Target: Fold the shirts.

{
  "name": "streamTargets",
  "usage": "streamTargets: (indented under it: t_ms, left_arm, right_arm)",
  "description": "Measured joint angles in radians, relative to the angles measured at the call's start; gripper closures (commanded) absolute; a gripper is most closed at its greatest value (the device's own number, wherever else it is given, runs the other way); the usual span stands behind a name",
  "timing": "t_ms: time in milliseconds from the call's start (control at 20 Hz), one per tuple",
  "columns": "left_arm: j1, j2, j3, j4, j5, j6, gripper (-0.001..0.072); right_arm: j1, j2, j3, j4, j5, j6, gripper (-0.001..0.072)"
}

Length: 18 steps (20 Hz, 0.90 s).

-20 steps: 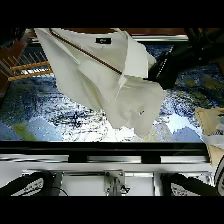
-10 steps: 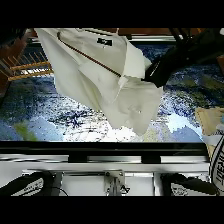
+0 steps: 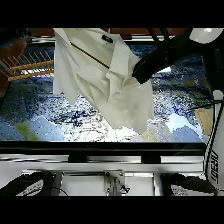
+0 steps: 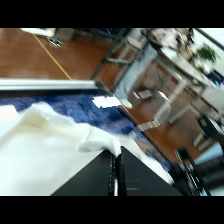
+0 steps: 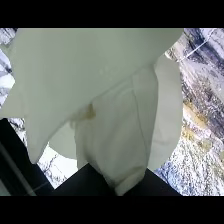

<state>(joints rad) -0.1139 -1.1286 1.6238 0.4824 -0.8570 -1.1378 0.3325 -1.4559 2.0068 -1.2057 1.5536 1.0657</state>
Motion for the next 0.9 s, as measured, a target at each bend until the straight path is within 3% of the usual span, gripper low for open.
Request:
streamTargets:
  t_ms: [400,900]
  left_arm:
    - [-0.027,0.018,0.010,0.081,-0.321,0.024,0.0653]
    - [-0.137,-0.008,0.006,0.164,-0.387,0.012,0.0653]
  right_arm:
    - [0.006,0.077,0.000,-0.018,-0.146,0.074,0.0635]
    - [0.008,0.169,0.000,0.008,-0.229,0.178,0.0635]
